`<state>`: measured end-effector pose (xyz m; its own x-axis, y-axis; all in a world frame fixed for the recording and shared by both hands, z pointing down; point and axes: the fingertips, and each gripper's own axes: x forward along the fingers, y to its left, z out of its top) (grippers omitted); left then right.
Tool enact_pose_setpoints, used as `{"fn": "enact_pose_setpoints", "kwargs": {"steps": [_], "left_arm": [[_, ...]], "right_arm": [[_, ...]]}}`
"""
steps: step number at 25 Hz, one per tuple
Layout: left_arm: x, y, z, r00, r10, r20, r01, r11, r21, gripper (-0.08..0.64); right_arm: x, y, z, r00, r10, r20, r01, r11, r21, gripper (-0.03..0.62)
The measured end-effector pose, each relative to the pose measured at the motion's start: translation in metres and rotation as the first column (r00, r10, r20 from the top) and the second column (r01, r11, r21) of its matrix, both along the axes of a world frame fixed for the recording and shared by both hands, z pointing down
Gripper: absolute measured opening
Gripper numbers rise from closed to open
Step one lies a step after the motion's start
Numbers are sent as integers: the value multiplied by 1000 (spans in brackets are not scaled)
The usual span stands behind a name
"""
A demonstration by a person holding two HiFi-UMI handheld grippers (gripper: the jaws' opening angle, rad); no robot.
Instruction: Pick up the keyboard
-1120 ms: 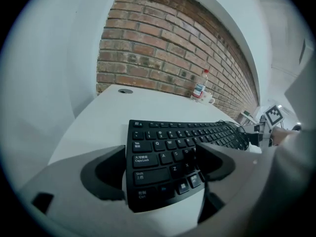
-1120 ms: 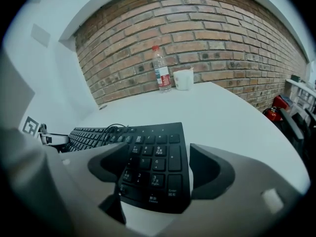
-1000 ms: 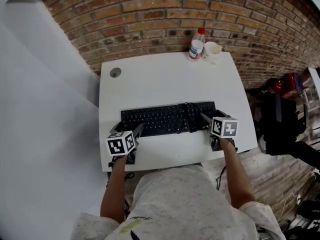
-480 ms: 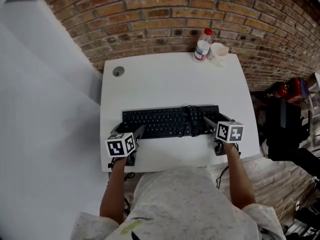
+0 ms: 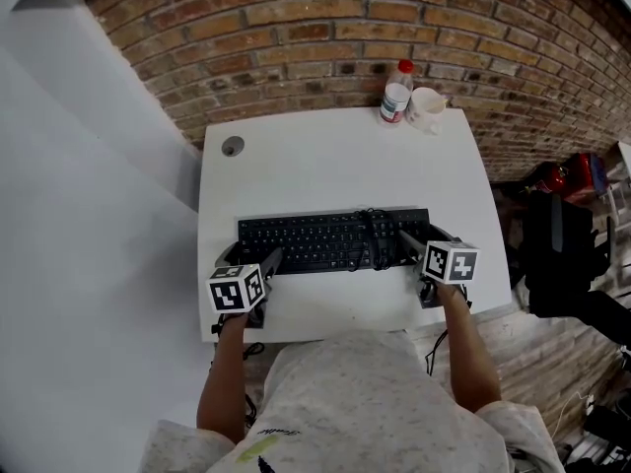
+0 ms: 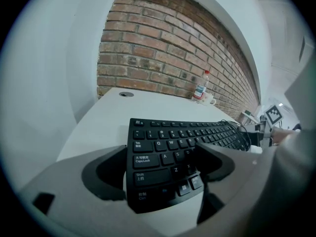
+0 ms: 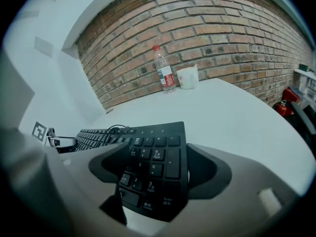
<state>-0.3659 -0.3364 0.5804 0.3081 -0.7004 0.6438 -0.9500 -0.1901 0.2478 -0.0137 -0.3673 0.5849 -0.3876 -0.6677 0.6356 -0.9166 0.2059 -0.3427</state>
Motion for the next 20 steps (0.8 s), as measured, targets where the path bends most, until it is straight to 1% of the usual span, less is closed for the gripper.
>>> {"fn": "enact_pose_setpoints", "kwargs": {"steps": [7, 11, 16, 20], "left_arm": [[-11, -10, -29, 1000, -16, -10, 16, 997, 75, 425], [-17, -20, -59, 1000, -24, -12, 26, 990, 140, 425], [-25, -33, -103, 999, -32, -22, 37, 971, 238, 425], [-27, -38, -138, 998, -39, -40, 50, 947, 317, 425]], "right_arm": [[-12, -16, -35, 1000, -14, -6, 14, 996, 85, 373], [-19, -29, -65, 1000, -25, -3, 25, 988, 152, 373], [-27, -43, -115, 1000, -27, -9, 28, 964, 265, 373], [-29, -47, -155, 1000, -22, -15, 26, 937, 349, 373]]}}
